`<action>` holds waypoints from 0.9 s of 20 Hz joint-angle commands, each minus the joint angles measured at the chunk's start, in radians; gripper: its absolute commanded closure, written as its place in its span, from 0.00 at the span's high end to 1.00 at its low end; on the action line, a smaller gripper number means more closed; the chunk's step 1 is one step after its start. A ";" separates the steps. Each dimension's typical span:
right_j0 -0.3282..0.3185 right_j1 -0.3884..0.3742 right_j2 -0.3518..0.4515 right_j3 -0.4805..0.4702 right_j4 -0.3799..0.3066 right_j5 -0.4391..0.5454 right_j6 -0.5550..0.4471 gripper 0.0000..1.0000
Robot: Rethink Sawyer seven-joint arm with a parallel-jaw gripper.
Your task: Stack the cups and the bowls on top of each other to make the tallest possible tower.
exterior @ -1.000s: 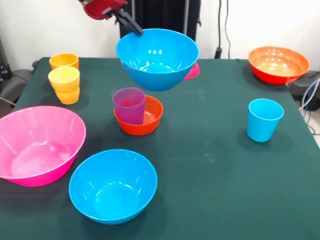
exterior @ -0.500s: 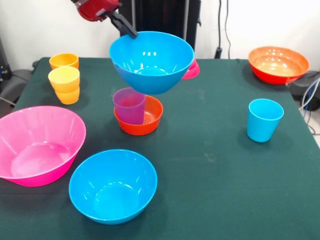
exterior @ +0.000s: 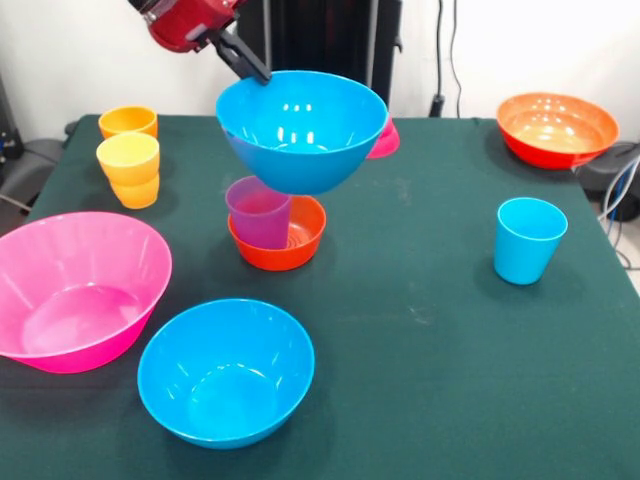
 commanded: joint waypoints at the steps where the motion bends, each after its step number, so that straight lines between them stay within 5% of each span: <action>1: 0.055 0.049 -0.088 -0.086 -0.054 0.068 -0.311 0.00; 18: 0.022 -0.003 -0.082 -0.112 -0.054 0.127 -0.358 0.00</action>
